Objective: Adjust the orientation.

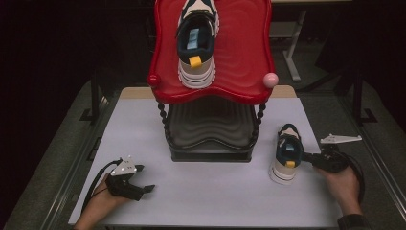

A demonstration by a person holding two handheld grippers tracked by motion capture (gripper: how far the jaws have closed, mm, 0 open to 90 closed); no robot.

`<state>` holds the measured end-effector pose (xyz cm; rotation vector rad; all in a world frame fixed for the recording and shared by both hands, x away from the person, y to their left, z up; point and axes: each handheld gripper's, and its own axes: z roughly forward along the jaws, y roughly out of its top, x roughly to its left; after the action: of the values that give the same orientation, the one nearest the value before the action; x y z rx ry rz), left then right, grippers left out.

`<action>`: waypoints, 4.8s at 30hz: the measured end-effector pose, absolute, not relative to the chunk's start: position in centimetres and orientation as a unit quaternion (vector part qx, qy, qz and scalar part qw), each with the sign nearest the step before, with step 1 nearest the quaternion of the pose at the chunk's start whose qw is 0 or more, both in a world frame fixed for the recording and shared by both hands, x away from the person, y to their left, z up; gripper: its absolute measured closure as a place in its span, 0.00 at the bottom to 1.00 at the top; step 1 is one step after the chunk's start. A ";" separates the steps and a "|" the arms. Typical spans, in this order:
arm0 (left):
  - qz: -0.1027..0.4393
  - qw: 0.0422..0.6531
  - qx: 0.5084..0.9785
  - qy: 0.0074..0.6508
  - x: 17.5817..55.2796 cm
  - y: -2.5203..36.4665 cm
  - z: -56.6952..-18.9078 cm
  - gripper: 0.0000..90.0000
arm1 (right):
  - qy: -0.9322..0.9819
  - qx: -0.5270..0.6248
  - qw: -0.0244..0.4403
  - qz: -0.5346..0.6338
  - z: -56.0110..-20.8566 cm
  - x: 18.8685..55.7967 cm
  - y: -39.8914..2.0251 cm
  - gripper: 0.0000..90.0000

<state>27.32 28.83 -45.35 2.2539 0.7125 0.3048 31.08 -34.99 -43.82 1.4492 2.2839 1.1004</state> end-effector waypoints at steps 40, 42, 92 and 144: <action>0.117 0.371 0.878 0.278 27.4 28.9 -45.4 0.15 | 0.762 0.387 0.067 0.515 -39.6 35.4 -31.6 0.52; 0.117 0.371 0.878 0.278 27.4 28.9 -45.4 0.15 | 0.766 0.385 0.061 0.511 -39.9 35.9 -31.1 0.52; 0.118 0.370 0.879 0.277 27.4 28.9 -45.4 0.15 | 0.737 0.342 0.117 0.571 -31.6 35.4 -32.0 0.73; 0.118 0.371 0.878 0.277 27.3 28.9 -45.4 0.15 | 0.722 0.253 0.219 0.605 -6.3 35.1 -28.8 0.74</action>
<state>27.35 28.86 -45.37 2.2531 0.7117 0.3027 35.05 -28.79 -6.27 0.6991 1.9989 1.6756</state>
